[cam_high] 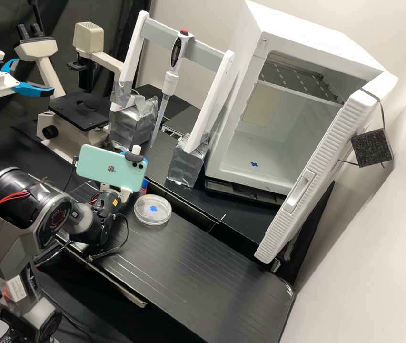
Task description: Close the bottle
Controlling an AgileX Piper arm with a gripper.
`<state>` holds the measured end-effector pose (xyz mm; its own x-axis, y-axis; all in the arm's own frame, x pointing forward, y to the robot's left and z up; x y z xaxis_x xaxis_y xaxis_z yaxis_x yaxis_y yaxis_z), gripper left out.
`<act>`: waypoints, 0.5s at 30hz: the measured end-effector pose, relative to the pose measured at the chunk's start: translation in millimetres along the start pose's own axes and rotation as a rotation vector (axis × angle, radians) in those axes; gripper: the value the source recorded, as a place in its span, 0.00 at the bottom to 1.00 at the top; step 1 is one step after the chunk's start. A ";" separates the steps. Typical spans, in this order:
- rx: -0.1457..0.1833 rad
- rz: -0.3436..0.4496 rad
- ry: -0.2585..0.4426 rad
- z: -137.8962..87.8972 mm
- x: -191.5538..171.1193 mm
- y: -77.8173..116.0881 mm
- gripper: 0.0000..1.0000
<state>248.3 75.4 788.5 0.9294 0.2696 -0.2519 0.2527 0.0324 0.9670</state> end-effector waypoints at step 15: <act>-0.024 -0.012 0.001 -1.1 -17.5 -0.6 0.00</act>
<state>231.6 71.7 792.3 0.9261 0.2701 -0.2635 0.2575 0.0583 0.9645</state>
